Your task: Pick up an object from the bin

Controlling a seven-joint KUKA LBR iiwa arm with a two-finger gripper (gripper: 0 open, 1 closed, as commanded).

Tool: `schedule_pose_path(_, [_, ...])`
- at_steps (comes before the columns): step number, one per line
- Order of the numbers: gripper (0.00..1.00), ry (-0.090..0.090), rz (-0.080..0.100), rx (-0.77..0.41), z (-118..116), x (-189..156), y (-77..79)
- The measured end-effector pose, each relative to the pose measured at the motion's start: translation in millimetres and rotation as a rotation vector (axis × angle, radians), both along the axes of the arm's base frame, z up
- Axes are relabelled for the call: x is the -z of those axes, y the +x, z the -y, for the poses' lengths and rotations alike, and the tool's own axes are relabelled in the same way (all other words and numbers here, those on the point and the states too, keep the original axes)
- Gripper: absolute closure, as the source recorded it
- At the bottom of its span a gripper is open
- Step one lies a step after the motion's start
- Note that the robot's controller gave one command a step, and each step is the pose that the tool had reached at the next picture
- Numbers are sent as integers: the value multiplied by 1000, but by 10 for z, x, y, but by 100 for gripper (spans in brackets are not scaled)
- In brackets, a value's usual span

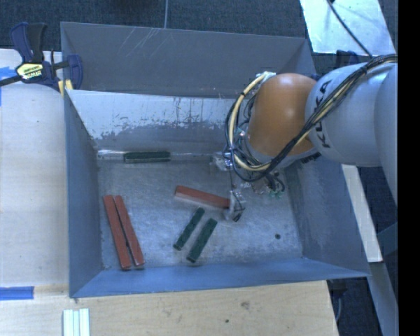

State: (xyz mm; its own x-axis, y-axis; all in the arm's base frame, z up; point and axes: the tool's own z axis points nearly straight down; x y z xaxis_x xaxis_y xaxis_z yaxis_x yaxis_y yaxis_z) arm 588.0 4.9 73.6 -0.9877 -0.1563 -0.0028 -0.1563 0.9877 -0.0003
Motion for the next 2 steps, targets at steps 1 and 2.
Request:
schedule_pose_path(1, [100,0,1,0,0,-1,4])
schedule_pose_path(2, [100,-1,11,-107,-10,-1811,115])
